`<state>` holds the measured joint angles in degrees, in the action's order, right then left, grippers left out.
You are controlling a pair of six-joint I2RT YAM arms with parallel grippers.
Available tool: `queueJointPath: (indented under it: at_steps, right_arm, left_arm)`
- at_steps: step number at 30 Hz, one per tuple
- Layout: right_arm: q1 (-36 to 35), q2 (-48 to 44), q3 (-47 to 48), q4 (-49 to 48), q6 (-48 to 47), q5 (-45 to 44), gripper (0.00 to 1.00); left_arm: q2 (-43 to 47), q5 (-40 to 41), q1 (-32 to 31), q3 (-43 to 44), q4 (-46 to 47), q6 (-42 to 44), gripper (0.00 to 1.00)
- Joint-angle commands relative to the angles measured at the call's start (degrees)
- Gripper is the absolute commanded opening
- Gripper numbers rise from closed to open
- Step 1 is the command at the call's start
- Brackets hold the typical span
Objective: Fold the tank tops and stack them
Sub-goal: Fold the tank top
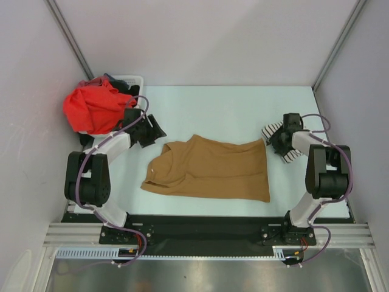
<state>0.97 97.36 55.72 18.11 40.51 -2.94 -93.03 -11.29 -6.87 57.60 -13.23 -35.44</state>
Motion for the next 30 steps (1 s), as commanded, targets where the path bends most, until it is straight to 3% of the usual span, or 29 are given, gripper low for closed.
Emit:
queueJointPath:
  at_steps: [1, 12, 18, 30]
  right_arm:
    - [4.21, 3.88, 2.98, -3.69, -0.17, 1.62, 0.57]
    - [7.38, 5.21, 1.67, -8.70, -0.43, 6.63, 0.68]
    - [5.98, 3.19, -1.23, -12.21, -1.58, 8.21, 0.67]
    - [0.96, -1.30, -2.29, -14.24, -6.40, 5.66, 0.64]
  left_arm:
    - [-2.49, -2.76, -0.33, 3.13, 2.16, 1.61, 0.70]
    - [-8.48, -8.57, -4.02, 4.62, 4.00, -0.59, 0.69]
    - [-6.90, -7.35, -4.38, 2.16, 5.14, -1.47, 0.68]
    - [-12.26, -2.25, -4.64, 2.86, 9.63, -4.37, 0.58]
